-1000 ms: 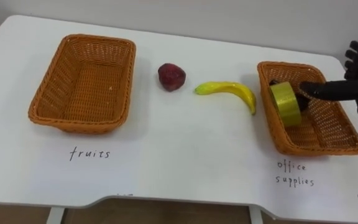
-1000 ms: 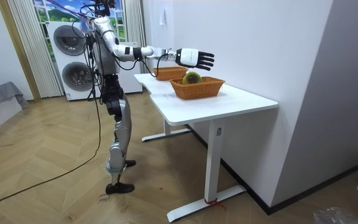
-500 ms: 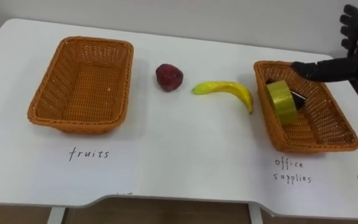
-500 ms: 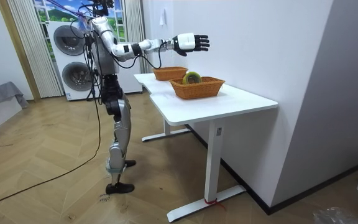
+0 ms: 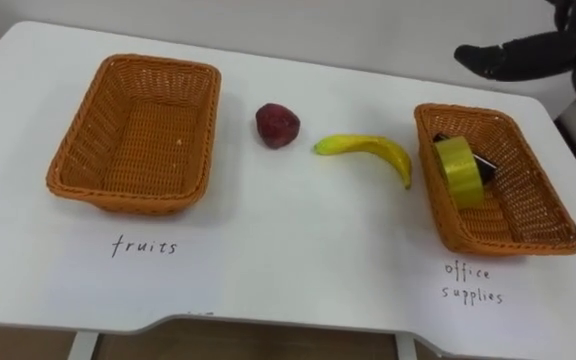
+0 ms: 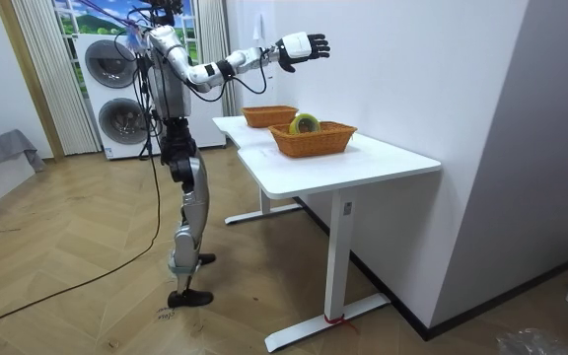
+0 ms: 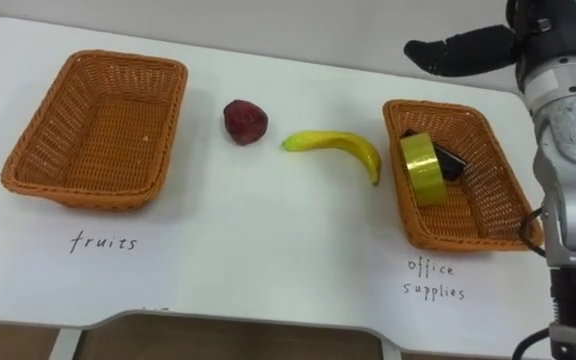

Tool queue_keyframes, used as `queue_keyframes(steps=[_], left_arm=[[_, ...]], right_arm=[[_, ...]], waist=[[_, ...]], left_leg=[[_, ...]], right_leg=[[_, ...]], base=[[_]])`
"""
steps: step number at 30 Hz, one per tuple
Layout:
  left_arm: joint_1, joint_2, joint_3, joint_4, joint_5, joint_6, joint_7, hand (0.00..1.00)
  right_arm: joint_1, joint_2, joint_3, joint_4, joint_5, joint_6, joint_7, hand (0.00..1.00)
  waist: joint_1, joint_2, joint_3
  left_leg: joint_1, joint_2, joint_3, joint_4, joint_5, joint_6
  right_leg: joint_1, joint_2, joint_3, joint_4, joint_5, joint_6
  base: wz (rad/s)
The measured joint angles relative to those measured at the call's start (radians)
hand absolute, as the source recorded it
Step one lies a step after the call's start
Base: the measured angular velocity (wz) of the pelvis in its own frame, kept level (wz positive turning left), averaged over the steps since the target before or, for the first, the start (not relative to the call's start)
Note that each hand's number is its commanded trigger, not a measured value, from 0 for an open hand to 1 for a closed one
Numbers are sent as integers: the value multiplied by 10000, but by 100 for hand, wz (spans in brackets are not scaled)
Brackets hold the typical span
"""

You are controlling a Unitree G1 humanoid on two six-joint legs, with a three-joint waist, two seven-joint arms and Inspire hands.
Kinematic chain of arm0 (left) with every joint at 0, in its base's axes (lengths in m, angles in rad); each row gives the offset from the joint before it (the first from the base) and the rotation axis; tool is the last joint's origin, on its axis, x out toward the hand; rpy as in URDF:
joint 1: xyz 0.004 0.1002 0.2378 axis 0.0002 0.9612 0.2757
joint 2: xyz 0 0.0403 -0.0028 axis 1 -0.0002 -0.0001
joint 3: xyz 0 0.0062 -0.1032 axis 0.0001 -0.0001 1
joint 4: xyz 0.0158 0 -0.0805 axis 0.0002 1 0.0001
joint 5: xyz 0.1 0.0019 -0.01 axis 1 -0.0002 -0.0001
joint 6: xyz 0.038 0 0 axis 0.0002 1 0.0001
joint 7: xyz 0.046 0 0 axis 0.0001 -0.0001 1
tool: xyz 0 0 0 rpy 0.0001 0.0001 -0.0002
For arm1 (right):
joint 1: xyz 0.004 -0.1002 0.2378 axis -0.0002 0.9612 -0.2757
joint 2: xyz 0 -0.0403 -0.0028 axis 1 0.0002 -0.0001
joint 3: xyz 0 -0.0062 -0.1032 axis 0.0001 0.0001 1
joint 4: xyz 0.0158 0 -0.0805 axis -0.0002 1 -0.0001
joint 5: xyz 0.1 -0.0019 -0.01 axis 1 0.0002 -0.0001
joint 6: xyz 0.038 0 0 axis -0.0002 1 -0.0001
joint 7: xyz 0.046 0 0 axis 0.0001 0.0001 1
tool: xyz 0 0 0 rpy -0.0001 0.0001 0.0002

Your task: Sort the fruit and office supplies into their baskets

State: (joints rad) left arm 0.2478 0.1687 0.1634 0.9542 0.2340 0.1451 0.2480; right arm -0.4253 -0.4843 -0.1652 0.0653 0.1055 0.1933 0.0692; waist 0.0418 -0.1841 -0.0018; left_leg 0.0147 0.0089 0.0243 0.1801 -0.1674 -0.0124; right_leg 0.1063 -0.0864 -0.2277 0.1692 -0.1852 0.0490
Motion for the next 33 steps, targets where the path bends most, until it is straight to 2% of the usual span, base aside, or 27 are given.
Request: queue_keyframes(steps=[3,12,18,23,30,33], left_arm=[[-40,0,4,77,5,13,-164,0],[-142,41,118,69,29,234,-632,0],[-169,96,98,-170,49,258,-758,0],[-155,117,103,-414,151,283,-852,0],[-131,154,94,-396,148,307,-872,0],[-110,183,105,-279,175,311,-964,0]], right_arm=[[-21,-222,297,-8,-3,12,169,0],[-199,-362,319,12,201,261,1024,0],[-662,-711,1074,876,-82,281,1360,0],[-695,-730,1111,1299,-603,402,1533,0],[-728,-735,1493,2061,-687,478,1628,0],[-730,-736,1492,2063,-718,478,1776,0]], waist=[[105,-19,20],[220,-51,30],[312,-108,4],[504,-141,0],[752,-218,75],[776,-234,74]], left_leg=[[-24,1,11,0,0,0],[-78,2,-29,9,-1,0],[-8,-2,-118,26,-1,-1],[-11,-28,-285,71,-1,-1],[-69,-31,-363,94,-1,-2],[-106,-32,-392,98,-1,-3]], right_leg=[[-13,-1,-1,-1,0,0],[4,-4,-106,1,0,0],[67,-5,-224,-3,0,0],[137,-4,-259,-3,0,1],[132,-6,-485,-9,-1,1],[108,-3,-495,-10,-1,1]], base=[[-1],[1],[4],[9],[3],[1]])
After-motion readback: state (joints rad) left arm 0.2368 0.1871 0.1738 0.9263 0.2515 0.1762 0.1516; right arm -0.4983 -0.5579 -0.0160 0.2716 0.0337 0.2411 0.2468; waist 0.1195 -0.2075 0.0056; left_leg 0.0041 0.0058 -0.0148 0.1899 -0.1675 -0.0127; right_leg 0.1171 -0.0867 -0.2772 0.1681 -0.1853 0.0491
